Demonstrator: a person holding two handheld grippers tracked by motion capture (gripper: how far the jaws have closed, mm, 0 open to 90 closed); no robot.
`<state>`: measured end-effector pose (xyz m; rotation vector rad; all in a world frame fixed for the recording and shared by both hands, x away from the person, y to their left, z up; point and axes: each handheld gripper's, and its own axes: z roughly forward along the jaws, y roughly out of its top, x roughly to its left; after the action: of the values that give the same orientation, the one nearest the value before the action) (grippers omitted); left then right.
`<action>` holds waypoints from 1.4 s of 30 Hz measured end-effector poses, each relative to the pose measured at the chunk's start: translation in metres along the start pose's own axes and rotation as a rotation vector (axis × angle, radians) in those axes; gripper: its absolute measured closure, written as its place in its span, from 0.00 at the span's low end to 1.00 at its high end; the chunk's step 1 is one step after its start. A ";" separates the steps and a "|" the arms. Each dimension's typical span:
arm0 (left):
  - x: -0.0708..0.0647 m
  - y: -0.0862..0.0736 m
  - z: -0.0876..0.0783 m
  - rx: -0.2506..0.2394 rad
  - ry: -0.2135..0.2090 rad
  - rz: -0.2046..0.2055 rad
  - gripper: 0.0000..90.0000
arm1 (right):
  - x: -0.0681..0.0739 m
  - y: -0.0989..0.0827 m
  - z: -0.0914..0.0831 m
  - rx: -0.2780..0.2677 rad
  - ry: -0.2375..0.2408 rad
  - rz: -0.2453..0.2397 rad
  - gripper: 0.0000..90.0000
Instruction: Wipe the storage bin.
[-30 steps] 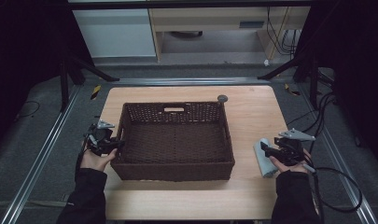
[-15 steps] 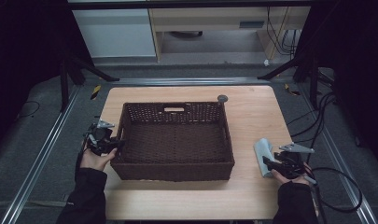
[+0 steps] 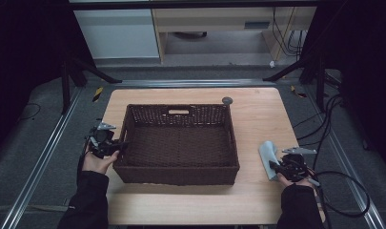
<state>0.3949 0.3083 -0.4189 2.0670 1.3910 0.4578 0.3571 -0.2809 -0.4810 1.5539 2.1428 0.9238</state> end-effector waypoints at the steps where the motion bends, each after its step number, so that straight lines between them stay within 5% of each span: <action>1: 0.000 0.000 0.000 0.001 0.002 0.002 0.76 | 0.001 0.002 0.000 -0.005 0.002 0.000 0.90; 23: -0.014 -0.001 -0.001 0.011 0.005 0.042 0.76 | 0.017 0.059 0.016 -0.146 0.049 -0.048 0.90; 33: -0.013 0.000 0.000 0.016 0.013 0.065 0.76 | 0.030 0.087 0.048 -0.140 0.074 -0.091 0.90; 42: -0.012 0.000 0.000 0.014 0.008 0.066 0.76 | 0.039 0.093 0.071 -0.115 0.113 -0.112 0.90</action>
<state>0.3902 0.2973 -0.4186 2.1297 1.3367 0.4859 0.4531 -0.2053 -0.4664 1.3426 2.1857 1.0995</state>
